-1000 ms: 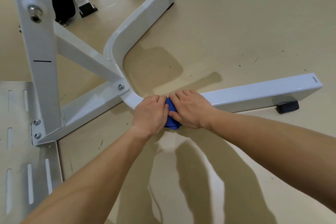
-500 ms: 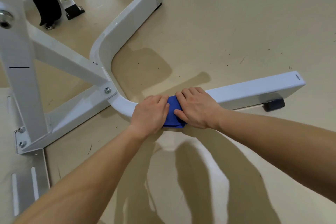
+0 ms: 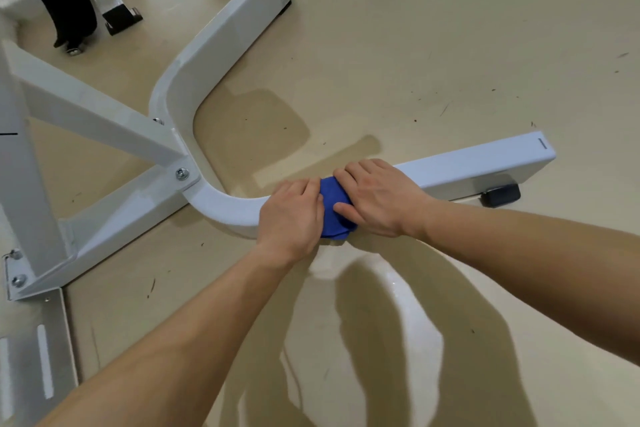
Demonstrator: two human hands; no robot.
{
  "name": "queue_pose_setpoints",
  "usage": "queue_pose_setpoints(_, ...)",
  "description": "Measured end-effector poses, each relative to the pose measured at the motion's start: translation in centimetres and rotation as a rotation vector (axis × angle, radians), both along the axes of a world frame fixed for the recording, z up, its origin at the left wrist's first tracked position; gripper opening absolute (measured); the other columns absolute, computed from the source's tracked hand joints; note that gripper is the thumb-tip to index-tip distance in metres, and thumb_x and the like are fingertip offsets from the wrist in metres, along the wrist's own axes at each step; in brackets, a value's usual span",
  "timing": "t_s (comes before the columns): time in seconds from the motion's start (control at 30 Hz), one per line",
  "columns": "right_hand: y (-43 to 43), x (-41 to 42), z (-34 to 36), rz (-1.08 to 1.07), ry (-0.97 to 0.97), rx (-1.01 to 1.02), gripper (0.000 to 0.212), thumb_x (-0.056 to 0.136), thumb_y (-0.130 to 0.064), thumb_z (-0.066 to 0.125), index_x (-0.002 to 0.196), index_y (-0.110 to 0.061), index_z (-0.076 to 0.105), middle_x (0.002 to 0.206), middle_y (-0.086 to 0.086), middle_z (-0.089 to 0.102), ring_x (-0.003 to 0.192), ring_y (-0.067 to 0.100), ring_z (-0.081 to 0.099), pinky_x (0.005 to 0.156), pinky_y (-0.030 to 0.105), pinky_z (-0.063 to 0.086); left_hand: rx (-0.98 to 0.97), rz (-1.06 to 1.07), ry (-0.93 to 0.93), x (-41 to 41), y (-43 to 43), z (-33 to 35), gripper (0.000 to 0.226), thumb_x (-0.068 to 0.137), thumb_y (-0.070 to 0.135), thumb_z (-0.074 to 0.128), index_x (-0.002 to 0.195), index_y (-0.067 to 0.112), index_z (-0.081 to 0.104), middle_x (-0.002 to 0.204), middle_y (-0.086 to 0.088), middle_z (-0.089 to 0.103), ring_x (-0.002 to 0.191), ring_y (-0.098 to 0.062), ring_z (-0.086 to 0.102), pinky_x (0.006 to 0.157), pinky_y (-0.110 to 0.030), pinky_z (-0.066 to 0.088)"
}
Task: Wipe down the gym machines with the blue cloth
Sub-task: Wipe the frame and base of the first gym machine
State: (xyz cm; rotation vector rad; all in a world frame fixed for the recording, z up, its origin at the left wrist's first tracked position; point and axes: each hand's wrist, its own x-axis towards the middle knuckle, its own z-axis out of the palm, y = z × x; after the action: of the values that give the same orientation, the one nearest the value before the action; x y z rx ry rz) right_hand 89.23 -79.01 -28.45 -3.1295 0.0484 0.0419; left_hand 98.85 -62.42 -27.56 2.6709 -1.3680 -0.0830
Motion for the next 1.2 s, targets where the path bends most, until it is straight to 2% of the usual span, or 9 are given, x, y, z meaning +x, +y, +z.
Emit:
queue_pose_setpoints(0.2, -9.0, -6.3, 0.4, -0.095, 0.017, 0.014, 0.064, 0.095, -0.062, 0.018, 0.125, -0.014, 0.049, 0.108, 0.005, 0.056, 0.095, 0.026, 0.052, 0.094, 0.038, 0.04, -0.048, -0.055, -0.001, -5.5, -10.0, -0.2, 0.023, 0.101, 0.024, 0.034, 0.108, 0.017, 0.054, 0.105, -0.001, 0.063, 0.095, -0.026, 0.053, 0.08, -0.031, 0.033)
queue_pose_setpoints(0.33, -14.7, -10.6, 0.4, -0.166, -0.01, 0.029, 0.061, 0.096, -0.06, 0.023, 0.123, -0.013, 0.051, 0.107, 0.005, 0.057, 0.093, 0.026, 0.053, 0.094, 0.037, 0.04, -0.056, -0.158, -0.018, -8.9, -15.9, -0.1, 0.019, 0.099, 0.023, 0.038, 0.103, 0.015, 0.054, 0.1, -0.003, 0.064, 0.089, -0.028, 0.055, 0.071, -0.03, 0.024)
queue_pose_setpoints(0.43, -17.9, -13.0, 0.4, -0.202, -0.003, 0.007, 0.061, 0.095, -0.058, 0.025, 0.123, -0.011, 0.052, 0.107, 0.007, 0.059, 0.093, 0.027, 0.054, 0.092, 0.038, 0.041, -0.024, -0.235, -0.048, -10.7, -19.5, -0.1, 0.018, 0.098, 0.022, 0.041, 0.105, 0.013, 0.055, 0.098, -0.005, 0.065, 0.085, -0.029, 0.056, 0.071, -0.031, 0.023)
queue_pose_setpoints(0.57, -20.8, -15.0, 0.3, -0.251, 0.003, 0.0, 0.061, 0.094, -0.058, 0.023, 0.123, -0.012, 0.052, 0.108, 0.007, 0.06, 0.092, 0.028, 0.055, 0.089, 0.04, 0.044, 0.005, -0.327, -0.028, -12.0, -23.2, -0.5, 0.026, 0.102, 0.025, 0.034, 0.116, 0.013, 0.052, 0.106, -0.004, 0.063, 0.091, -0.029, 0.057, 0.087, -0.033, 0.035)
queue_pose_setpoints(0.7, -21.9, -17.1, -0.1, -0.404, -0.009, 0.071, 0.065, 0.094, -0.059, 0.019, 0.133, -0.014, 0.044, 0.114, 0.008, 0.062, 0.095, 0.028, 0.055, 0.086, 0.042, 0.045, 0.018, -0.4, 0.056, -12.4, -25.3, -0.5, 0.036, 0.104, 0.03, 0.03, 0.133, 0.014, 0.045, 0.119, -0.003, 0.06, 0.101, -0.028, 0.054, 0.08, -0.03, 0.028)
queue_pose_setpoints(0.8, -20.2, -18.5, -1.3, -0.524, -0.024, 0.129, 0.068, 0.096, -0.054, 0.018, 0.149, -0.014, 0.031, 0.136, 0.013, 0.052, 0.118, 0.032, 0.05, 0.1, 0.044, 0.042, 0.021, -0.437, 0.061, -12.0, -24.9, -0.5, 0.049, 0.104, 0.038, 0.033, 0.147, 0.015, 0.036, 0.132, 0.0, 0.056, 0.113, -0.027, 0.052, 0.1, -0.034, 0.034)
queue_pose_setpoints(0.93, -15.8, -19.4, -2.7, -0.593, -0.125, 0.057, 0.062, 0.101, -0.04, 0.036, 0.155, -0.009, 0.029, 0.16, 0.02, 0.026, 0.145, 0.036, 0.03, 0.117, 0.048, 0.027, 0.12, -0.575, -0.112, -11.0, -22.3, -0.8, 0.062, 0.104, 0.041, 0.034, 0.155, 0.009, 0.021, 0.157, -0.008, 0.031, 0.142, -0.025, 0.033, 0.115, -0.034, 0.022)
queue_pose_setpoints(1.03, -14.1, -18.6, -2.9, -0.562, -0.114, 0.029, 0.067, 0.101, -0.042, 0.032, 0.155, -0.004, 0.027, 0.163, 0.017, 0.02, 0.151, 0.031, 0.02, 0.124, 0.045, 0.015, 0.176, -0.627, -0.133, -9.8, -21.9, -0.6, 0.061, 0.105, 0.043, 0.027, 0.156, 0.01, 0.018, 0.162, -0.009, 0.021, 0.149, -0.023, 0.02, 0.12, -0.035, 0.015)
queue_pose_setpoints(1.2, -16.9, -15.4, -1.2, -0.51, -0.002, 0.041, 0.082, 0.093, -0.056, 0.012, 0.154, -0.004, 0.029, 0.161, 0.015, 0.027, 0.15, 0.029, 0.021, 0.124, 0.041, 0.009, 0.217, -0.6, -0.097, -7.9, -23.2, -0.3, 0.057, 0.106, 0.038, 0.017, 0.154, 0.008, 0.021, 0.159, -0.005, 0.03, 0.149, -0.022, 0.019, 0.12, -0.038, 0.016)
